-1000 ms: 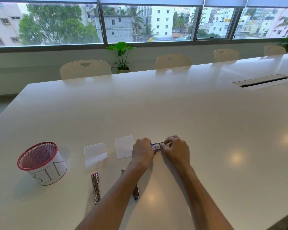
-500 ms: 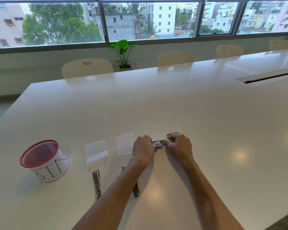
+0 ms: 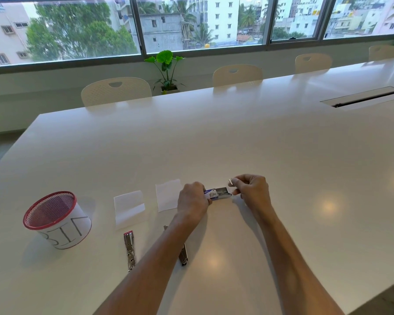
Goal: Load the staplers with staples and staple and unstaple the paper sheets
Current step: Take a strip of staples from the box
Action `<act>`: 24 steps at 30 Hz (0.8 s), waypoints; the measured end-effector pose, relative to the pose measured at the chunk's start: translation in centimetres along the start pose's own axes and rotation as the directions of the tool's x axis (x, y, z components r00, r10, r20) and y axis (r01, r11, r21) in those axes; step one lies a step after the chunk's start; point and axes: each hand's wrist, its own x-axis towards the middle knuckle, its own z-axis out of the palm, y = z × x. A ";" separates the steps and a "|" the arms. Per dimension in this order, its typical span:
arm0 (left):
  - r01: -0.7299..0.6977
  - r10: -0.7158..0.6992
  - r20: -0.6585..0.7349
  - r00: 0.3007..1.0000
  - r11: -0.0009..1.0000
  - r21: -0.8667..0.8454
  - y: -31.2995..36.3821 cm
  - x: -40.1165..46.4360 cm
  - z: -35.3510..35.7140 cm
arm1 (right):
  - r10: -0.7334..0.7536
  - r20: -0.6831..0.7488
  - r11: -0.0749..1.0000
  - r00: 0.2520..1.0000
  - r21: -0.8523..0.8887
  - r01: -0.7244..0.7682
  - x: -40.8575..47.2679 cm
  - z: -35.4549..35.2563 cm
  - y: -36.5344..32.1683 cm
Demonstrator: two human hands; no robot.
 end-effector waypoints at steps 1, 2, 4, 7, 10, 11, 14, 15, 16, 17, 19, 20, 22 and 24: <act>0.000 0.000 0.000 1.000 1.000 0.000 0.0 0.0 0.0 | -0.002 -0.012 1.000 1.000 -0.011 0.002 0.0 0.0 0.0; 0.000 0.000 0.000 1.000 1.000 0.001 0.0 -0.1 0.0 | -0.002 -0.024 1.000 1.000 -0.025 0.001 0.0 -0.1 0.1; 0.003 -0.003 0.004 1.000 1.000 0.002 0.0 -0.1 -0.1 | 0.013 -0.041 0.999 0.999 -0.044 -0.015 0.1 -0.1 0.3; 0.001 -0.001 0.008 1.000 1.000 0.004 0.0 -0.1 -0.1 | 0.018 -0.031 0.994 0.999 -0.111 -0.021 0.2 0.2 0.6; -0.007 0.007 0.006 1.000 1.000 0.005 0.0 -0.1 -0.3 | -0.019 0.016 0.980 1.000 -0.197 0.022 0.1 0.6 0.5; -0.009 0.009 0.006 1.000 1.000 0.000 0.0 0.0 -0.3 | -0.068 0.027 0.961 0.997 -0.267 0.073 0.0 0.7 0.4; -0.013 0.013 -0.001 1.000 1.000 -0.013 -0.2 -0.1 -0.4 | -0.228 0.091 0.846 0.969 -0.474 0.244 -0.3 0.9 0.1; -0.014 0.014 -0.003 1.000 1.000 -0.018 -0.3 -0.1 -0.5 | -0.269 0.123 0.808 0.955 -0.511 0.293 -0.4 0.9 0.0; -0.018 0.018 -0.003 1.000 1.000 -0.021 -0.3 -0.1 -0.5 | -0.301 0.154 0.775 0.941 -0.536 0.336 -0.4 1.0 -0.1; -0.024 0.024 -0.003 1.000 0.999 -0.023 -0.4 -0.1 -0.5 | -0.325 0.181 0.747 0.928 -0.553 0.369 -0.5 1.0 -0.1; -0.032 0.032 0.001 0.999 0.999 -0.029 -0.4 -0.1 -0.5 | -0.356 0.224 0.706 0.907 -0.572 0.418 -0.7 1.0 -0.2; -0.032 0.033 0.005 0.999 0.999 -0.032 -0.4 -0.2 -0.6 | -0.369 0.244 0.689 0.897 -0.576 0.440 -0.7 1.0 -0.3; -0.032 0.032 0.015 0.999 0.999 -0.041 -0.5 -0.2 -0.7 | -0.389 0.284 0.656 0.876 -0.583 0.480 -0.9 1.1 -0.5; -0.032 0.033 0.024 0.999 0.998 -0.049 -0.5 -0.2 -0.7 | -0.392 0.319 0.630 0.863 -0.590 0.505 -1.1 1.2 -0.7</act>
